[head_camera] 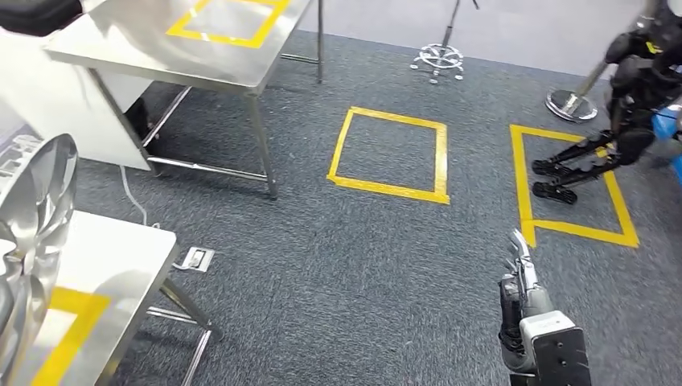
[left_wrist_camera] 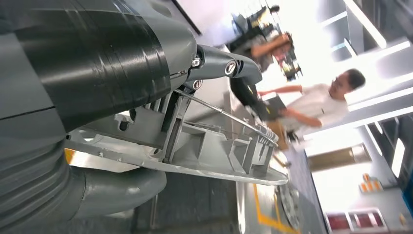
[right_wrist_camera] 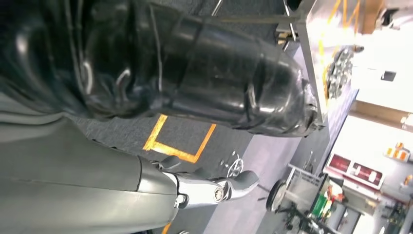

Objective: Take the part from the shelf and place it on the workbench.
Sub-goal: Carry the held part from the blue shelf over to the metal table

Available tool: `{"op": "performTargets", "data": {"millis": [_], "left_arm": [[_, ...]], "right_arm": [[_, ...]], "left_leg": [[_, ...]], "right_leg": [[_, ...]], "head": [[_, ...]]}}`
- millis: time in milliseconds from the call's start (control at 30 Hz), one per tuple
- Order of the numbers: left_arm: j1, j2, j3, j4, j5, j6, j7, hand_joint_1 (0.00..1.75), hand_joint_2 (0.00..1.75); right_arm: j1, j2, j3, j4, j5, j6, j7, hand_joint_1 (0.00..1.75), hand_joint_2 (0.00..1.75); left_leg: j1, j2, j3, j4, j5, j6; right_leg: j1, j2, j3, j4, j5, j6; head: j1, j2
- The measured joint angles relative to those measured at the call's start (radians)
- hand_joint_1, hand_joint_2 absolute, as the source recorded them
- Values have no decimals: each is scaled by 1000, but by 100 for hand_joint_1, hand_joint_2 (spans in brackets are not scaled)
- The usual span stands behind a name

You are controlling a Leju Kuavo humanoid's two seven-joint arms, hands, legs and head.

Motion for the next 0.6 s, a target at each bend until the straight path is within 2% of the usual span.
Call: {"op": "performTargets", "data": {"millis": [33,67,100,133,167,200,233,267,300,333,367,400,433,467,500,533,567,600], "left_arm": [[3,0,6,-1,0,0,-1,175,175],[5,0,13,-2,0,0,-2,175,175],[7,0,18,-3,0,-1,-4,175,175],[8,-1,23,-4,-1,-2,-5,175,175],[10,-1,26,-5,-5,-5,-6,175,175],[10,-2,27,-5,-13,-8,-5,175,175],[11,-3,27,-6,-25,-12,-1,175,175],[11,-4,27,-6,-40,-15,6,175,175],[11,-5,27,-6,-53,-18,14,175,175],[11,-5,27,-7,-62,-19,22,175,175],[8,-4,27,-7,-68,-20,29,175,175],[3,-2,27,-7,-72,-22,35,175,175],[-4,0,26,-7,-73,-25,41,175,175],[-12,2,26,-7,-76,-29,47,175,175],[-18,4,25,-7,-79,-33,53,175,175],[-24,7,24,-7,-83,-38,60,175,175],[-29,10,24,-7,-88,-44,67,175,175],[-34,15,23,-7,-93,-49,74,175,175]], "right_arm": [[2,1,-6,0,0,2,0,0,0],[3,2,-11,-1,0,4,0,0,0],[3,3,-15,-2,0,7,1,0,0],[3,4,-18,-4,1,12,2,0,0],[1,5,-20,-5,3,17,3,0,0],[-1,6,-21,-7,5,23,5,0,0],[-4,6,-21,-8,8,28,6,0,0],[-8,7,-21,-8,10,31,7,0,0],[-13,8,-21,-9,12,33,8,0,0],[-18,10,-21,-9,13,32,8,0,0],[-22,12,-20,-9,12,31,8,0,0],[-25,15,-19,-10,9,29,7,0,0],[-26,17,-19,-9,3,27,6,0,0],[-26,19,-18,-9,-4,25,3,0,0],[-26,21,-18,-7,-12,24,-2,0,0],[-26,24,-17,-5,-20,23,-8,0,0],[-26,27,-15,-3,-27,23,-15,0,0],[-27,29,-14,0,-33,23,-21,0,0]], "left_leg": [[-2,-15,0,0,1,1],[-5,-31,0,1,1,1],[-6,-47,1,1,1,1],[-6,-61,2,1,2,1],[-6,-75,1,1,3,0],[-4,-87,-2,2,5,-4],[0,-99,-7,2,9,-8],[3,-112,-12,1,13,-15],[6,-125,-17,-2,18,-23],[6,-121,-24,-1,19,-27],[3,-97,-34,10,10,-30],[0,-62,-51,39,-9,-32],[-1,-21,-76,90,-39,-33],[0,8,-105,153,-71,-37],[3,19,-132,212,-95,-41],[6,25,-147,249,-104,-45],[10,28,-140,247,-96,-49],[13,31,-113,209,-74,-53]], "right_leg": [[1,2,-16,28,1,-3],[2,4,-15,16,23,-9],[4,11,2,-34,61,-17],[7,30,29,-106,101,-26],[8,56,56,-173,131,-35],[11,78,76,-223,148,-43],[13,92,89,-250,153,-48],[14,92,94,-257,152,-52],[15,80,98,-264,156,-54],[14,66,103,-275,163,-56],[12,52,108,-287,170,-58],[9,36,112,-300,176,-61],[8,20,113,-306,179,-62],[9,5,112,-308,180,-65],[9,-10,110,-307,180,-65],[8,-21,108,-306,179,-64],[7,-32,106,-303,178,-61],[4,-40,104,-299,177,-57]], "head": [[3,0],[6,0],[7,0],[8,0],[7,0],[7,0],[8,0],[10,0],[13,0],[14,0],[11,0],[5,0],[-3,0],[-10,0],[-14,0],[-17,0],[-19,0],[-20,0]]}}
